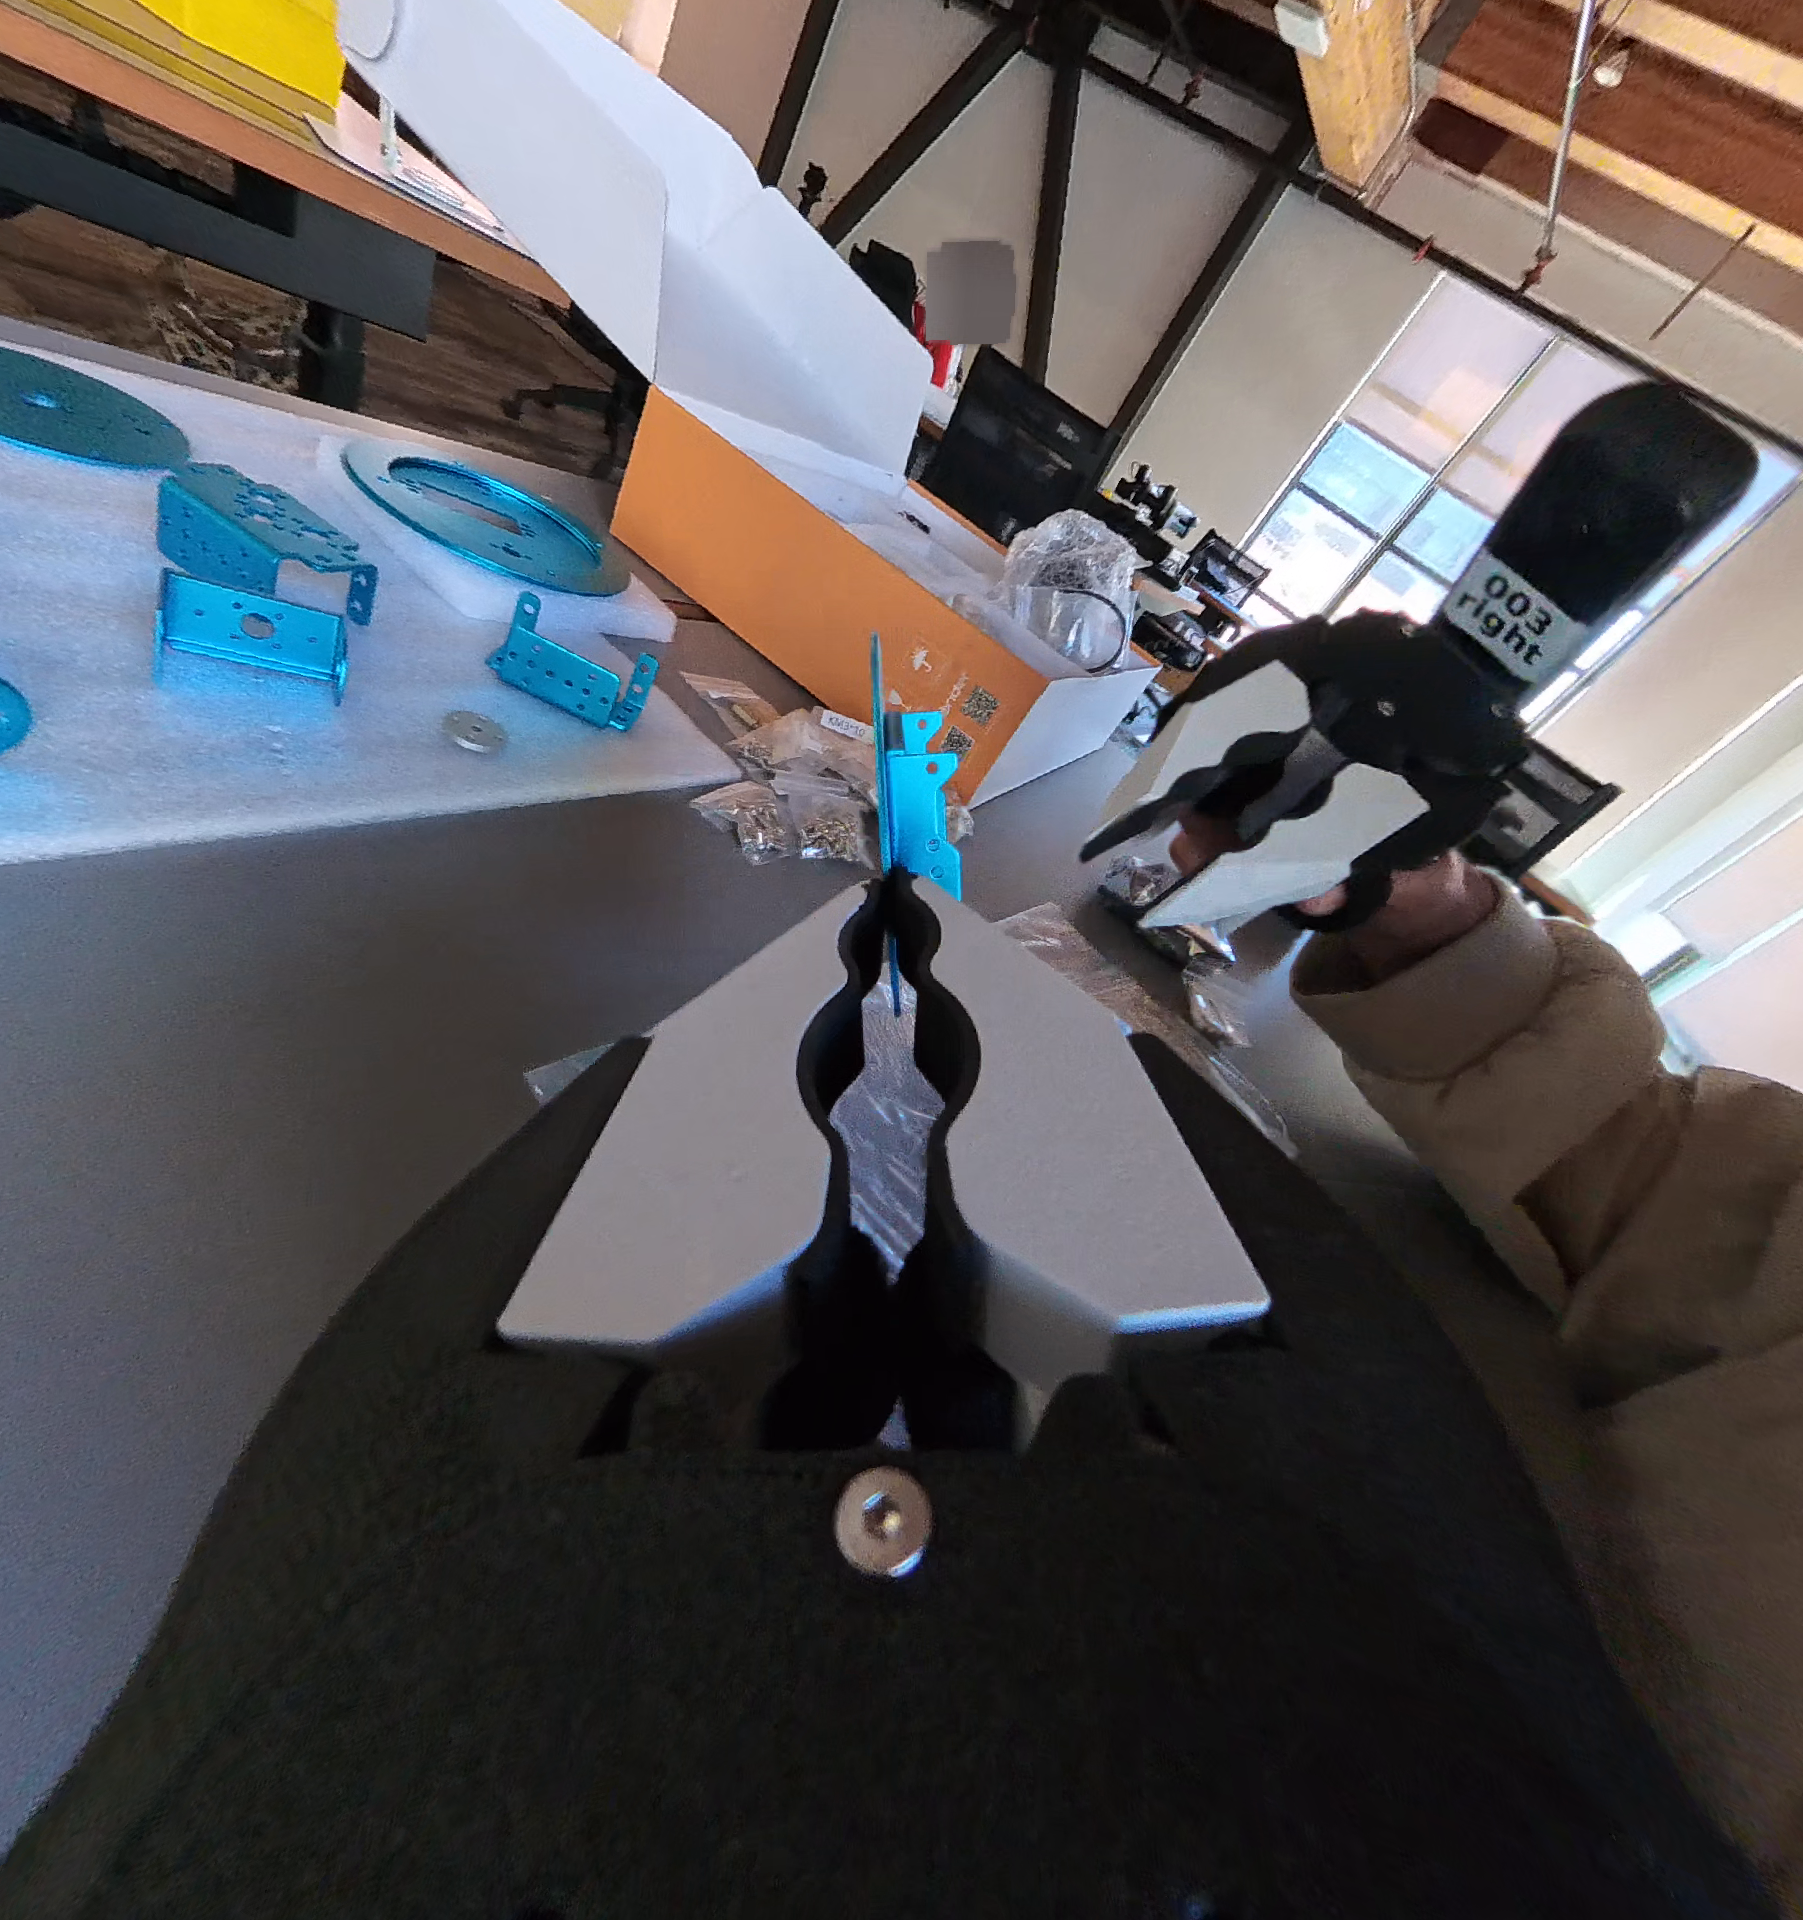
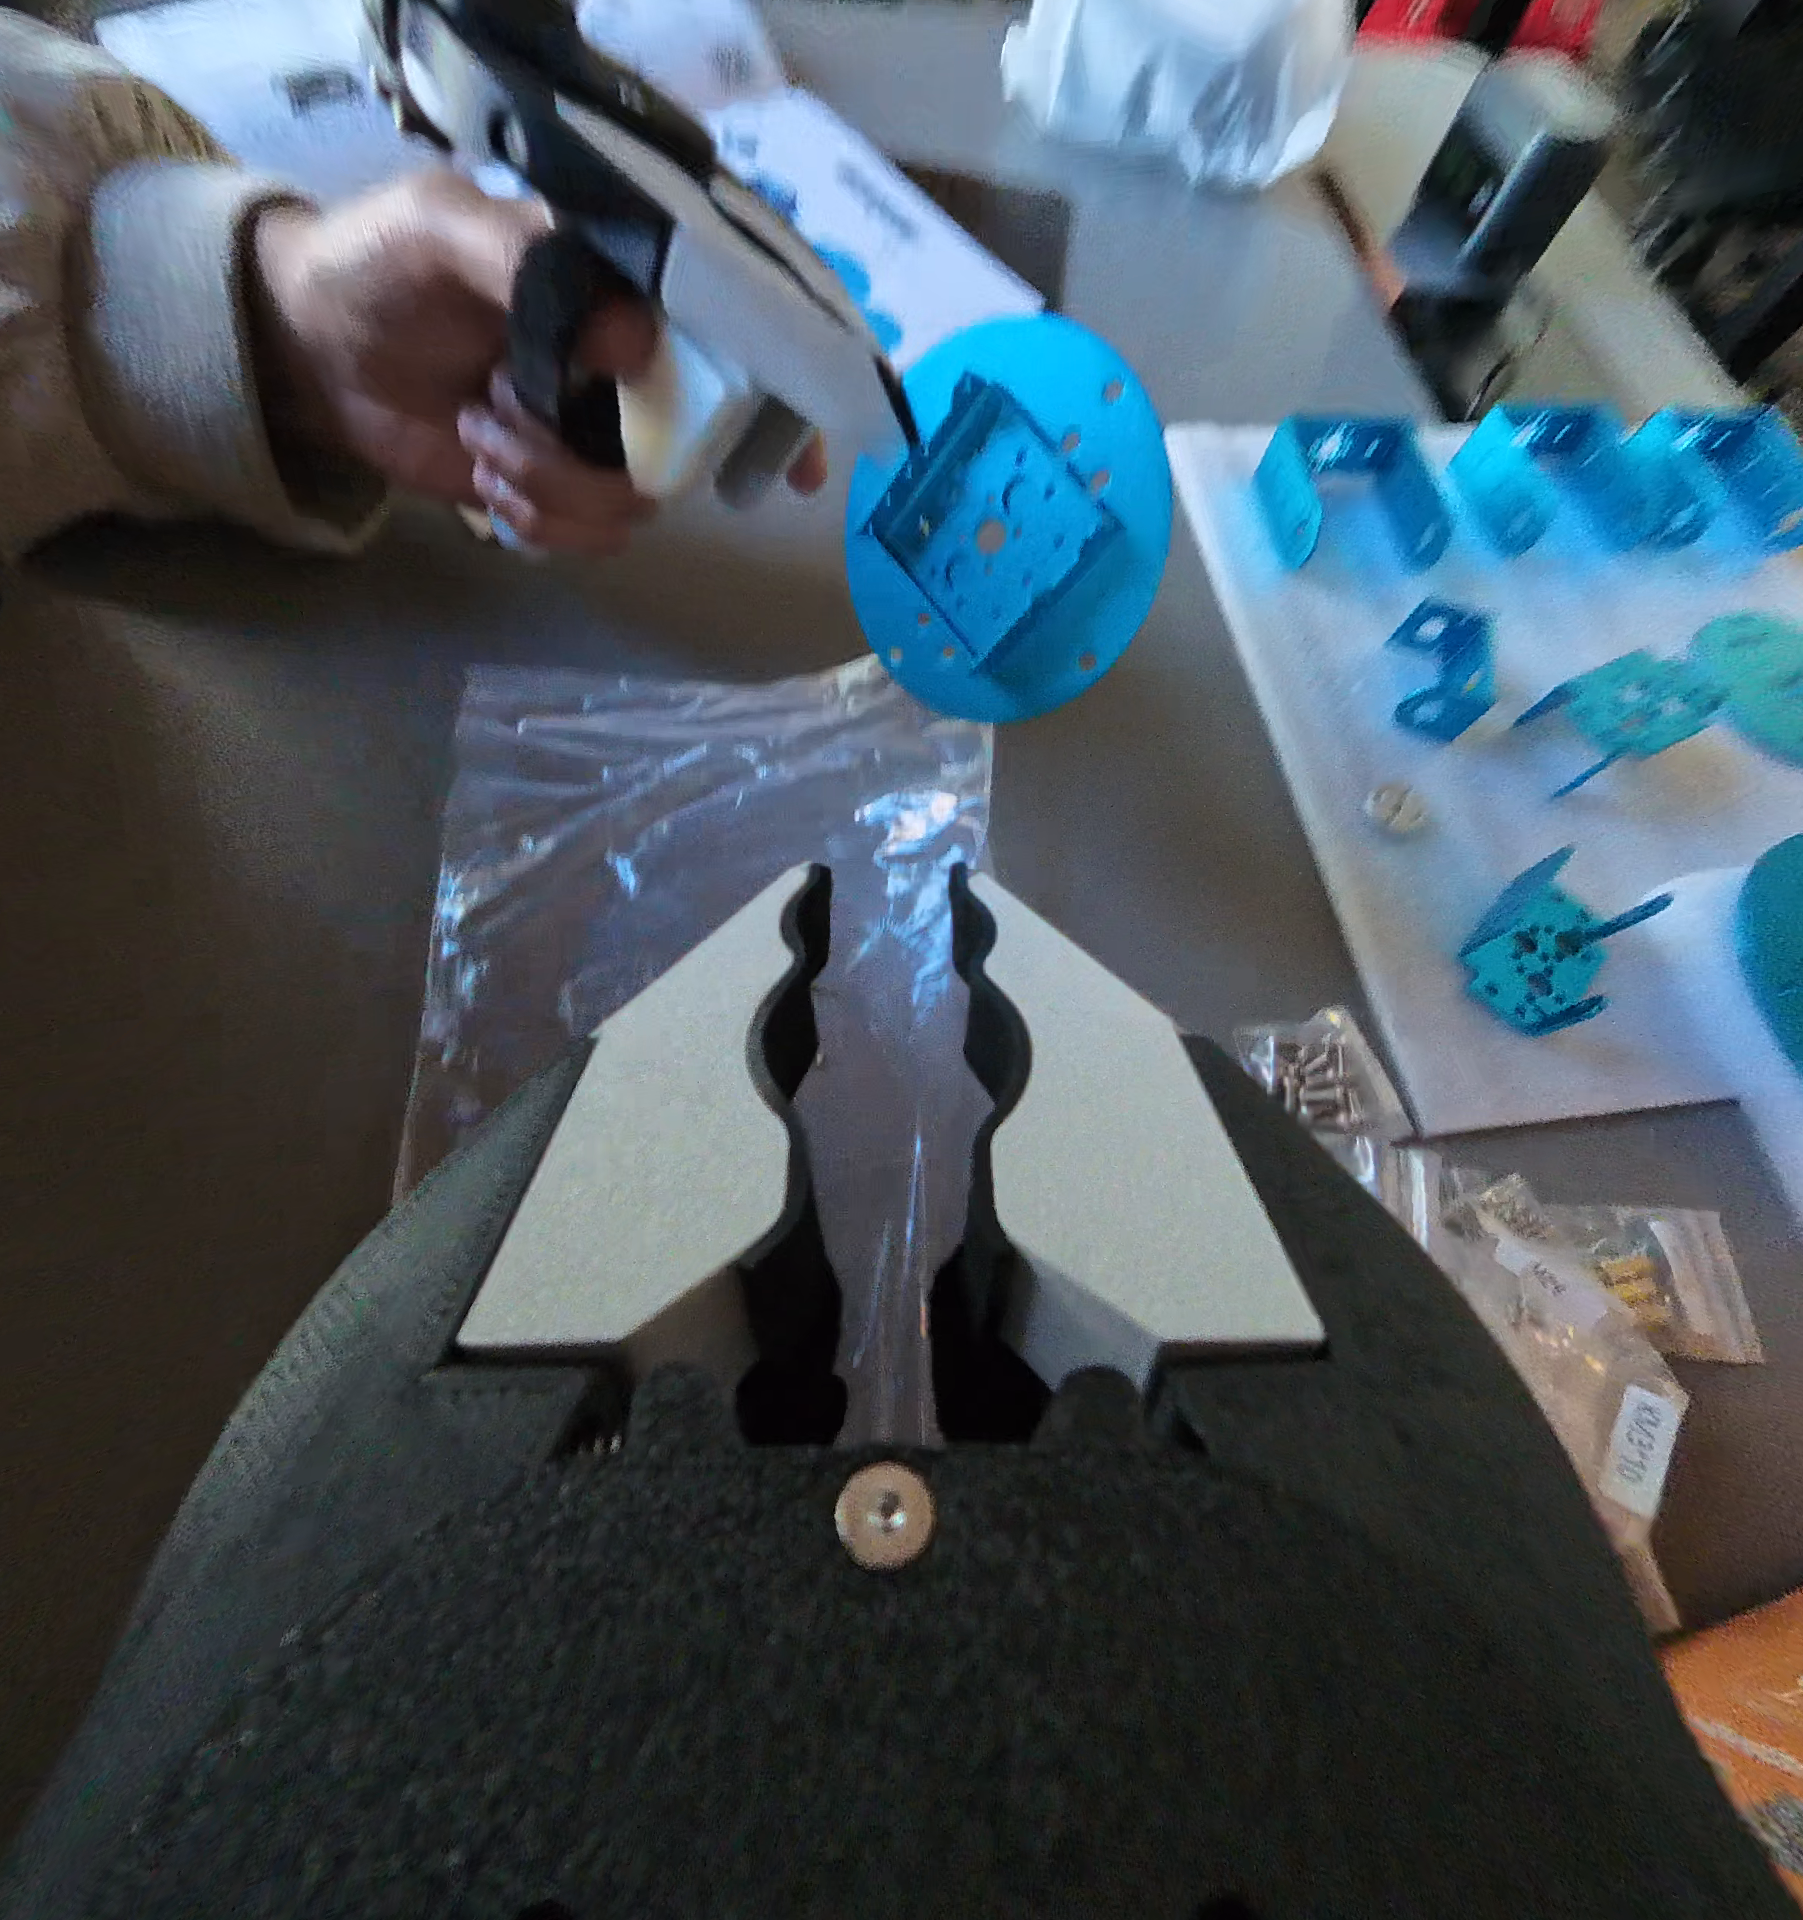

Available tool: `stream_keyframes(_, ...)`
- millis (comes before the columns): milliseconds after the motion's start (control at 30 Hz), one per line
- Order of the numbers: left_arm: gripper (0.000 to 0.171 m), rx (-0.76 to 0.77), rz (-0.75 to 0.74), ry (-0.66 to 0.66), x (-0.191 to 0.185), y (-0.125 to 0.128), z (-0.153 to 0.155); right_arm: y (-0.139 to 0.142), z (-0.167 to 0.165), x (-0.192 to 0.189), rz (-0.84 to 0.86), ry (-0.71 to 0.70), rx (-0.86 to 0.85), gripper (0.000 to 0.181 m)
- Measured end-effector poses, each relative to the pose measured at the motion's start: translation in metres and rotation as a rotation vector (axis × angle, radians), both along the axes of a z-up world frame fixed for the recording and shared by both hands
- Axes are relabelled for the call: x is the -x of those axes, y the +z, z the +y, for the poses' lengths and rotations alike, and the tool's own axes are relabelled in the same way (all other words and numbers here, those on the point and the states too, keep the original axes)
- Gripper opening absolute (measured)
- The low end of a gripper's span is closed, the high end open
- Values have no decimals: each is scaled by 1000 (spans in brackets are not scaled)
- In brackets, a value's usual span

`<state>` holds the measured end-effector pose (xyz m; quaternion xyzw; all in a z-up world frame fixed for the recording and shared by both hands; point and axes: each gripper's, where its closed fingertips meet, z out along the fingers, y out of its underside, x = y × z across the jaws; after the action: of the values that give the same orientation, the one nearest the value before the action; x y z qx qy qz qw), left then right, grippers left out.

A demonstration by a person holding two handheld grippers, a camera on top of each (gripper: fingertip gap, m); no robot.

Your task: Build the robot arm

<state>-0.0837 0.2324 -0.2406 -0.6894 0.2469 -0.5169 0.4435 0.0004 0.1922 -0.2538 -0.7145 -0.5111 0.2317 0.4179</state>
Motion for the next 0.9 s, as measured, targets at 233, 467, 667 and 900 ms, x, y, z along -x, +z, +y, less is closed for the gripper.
stream_keyframes(233, 0, -98, 41, 43, 4, 6, 3, 6, -6, -1, 171, -130, -46, 9)
stream_keyframes(467, 0, -191, 28, 43, 4, 18, -4, 5, -9, 4, 82, -157, -36, 19)
stream_keyframes(667, 0, -183, -17, 1, -2, 26, -15, -10, -9, -10, 16, -142, -50, 22)
stream_keyframes(900, 0, -158, 11, -9, -10, 14, -12, -10, -21, -7, -62, -72, -51, 23)
